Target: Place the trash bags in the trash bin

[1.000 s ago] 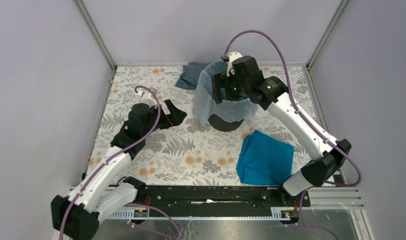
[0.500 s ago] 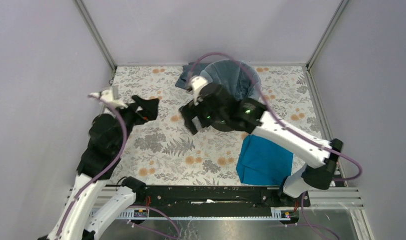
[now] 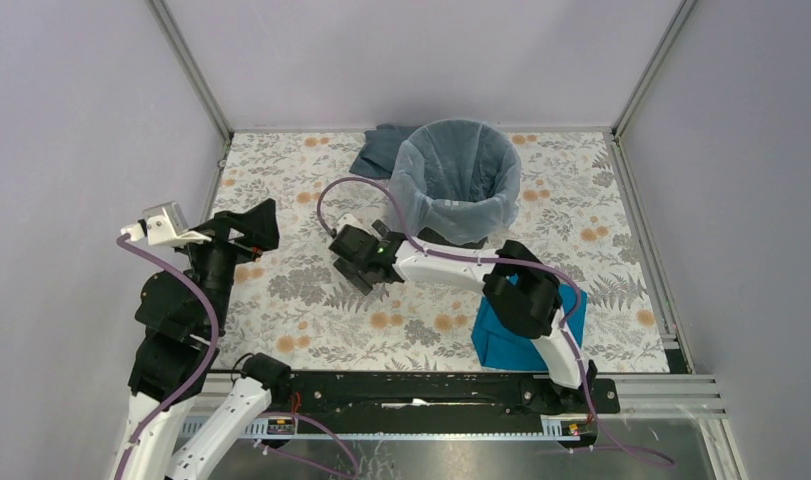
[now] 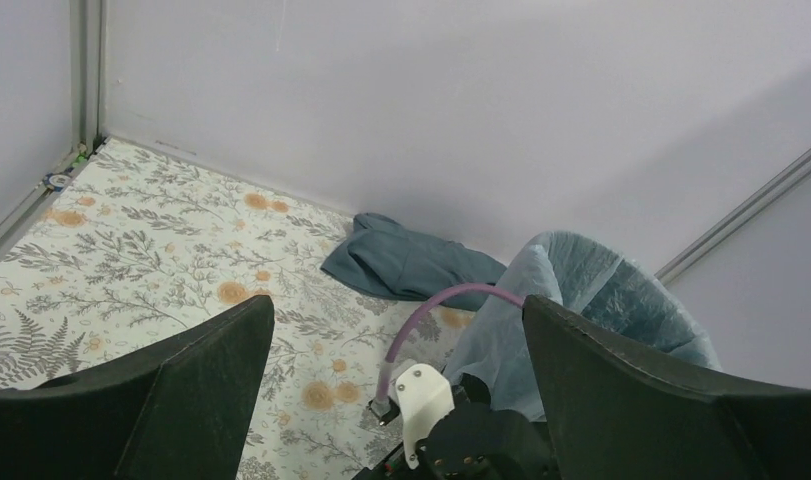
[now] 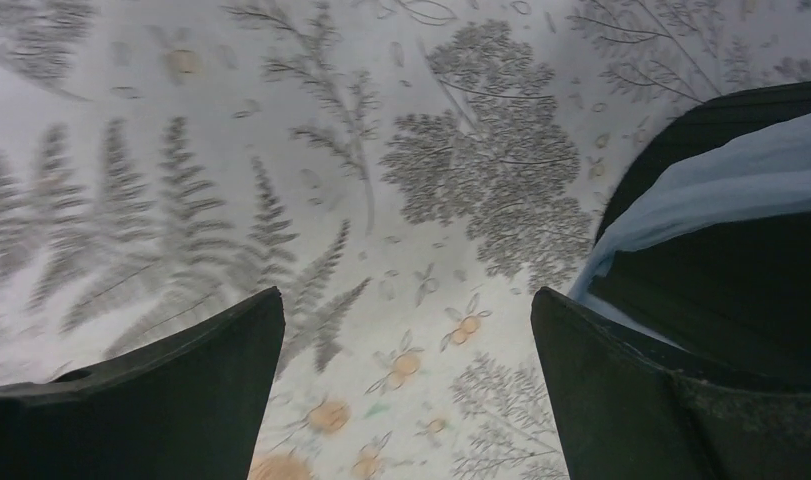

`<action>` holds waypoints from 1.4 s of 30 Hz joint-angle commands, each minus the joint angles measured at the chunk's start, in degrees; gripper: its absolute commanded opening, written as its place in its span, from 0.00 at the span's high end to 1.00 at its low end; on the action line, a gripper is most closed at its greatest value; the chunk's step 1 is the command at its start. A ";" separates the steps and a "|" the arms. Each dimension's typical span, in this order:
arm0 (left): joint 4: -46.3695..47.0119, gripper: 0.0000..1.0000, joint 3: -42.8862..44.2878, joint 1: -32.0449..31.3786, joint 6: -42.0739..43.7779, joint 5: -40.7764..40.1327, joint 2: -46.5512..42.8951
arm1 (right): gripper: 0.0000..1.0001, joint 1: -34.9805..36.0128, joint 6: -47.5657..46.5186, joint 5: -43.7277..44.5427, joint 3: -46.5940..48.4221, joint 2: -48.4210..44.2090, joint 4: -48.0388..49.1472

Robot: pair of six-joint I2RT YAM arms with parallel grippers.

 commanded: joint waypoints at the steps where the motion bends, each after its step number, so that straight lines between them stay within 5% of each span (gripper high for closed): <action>1: 2.19 0.01 -0.42 0.26 1.77 -0.86 0.84 | 0.00 -1.43 -5.89 12.99 -0.85 1.20 6.19; 16: 5.90 0.01 -2.82 0.26 2.12 2.03 1.49 | 0.00 -20.84 -10.10 15.34 -13.92 -2.74 14.62; 25: 3.23 0.01 -0.23 0.26 3.28 2.93 1.17 | 0.00 -35.03 -15.86 12.37 -9.54 2.62 19.56; 32: 1.89 0.01 1.25 0.26 3.60 3.23 1.65 | 0.00 -39.37 -15.27 12.10 -5.21 2.64 16.98; 42: 1.51 0.01 3.16 0.26 2.14 5.35 4.13 | 0.00 -35.84 -0.35 -12.91 -15.57 -17.90 8.68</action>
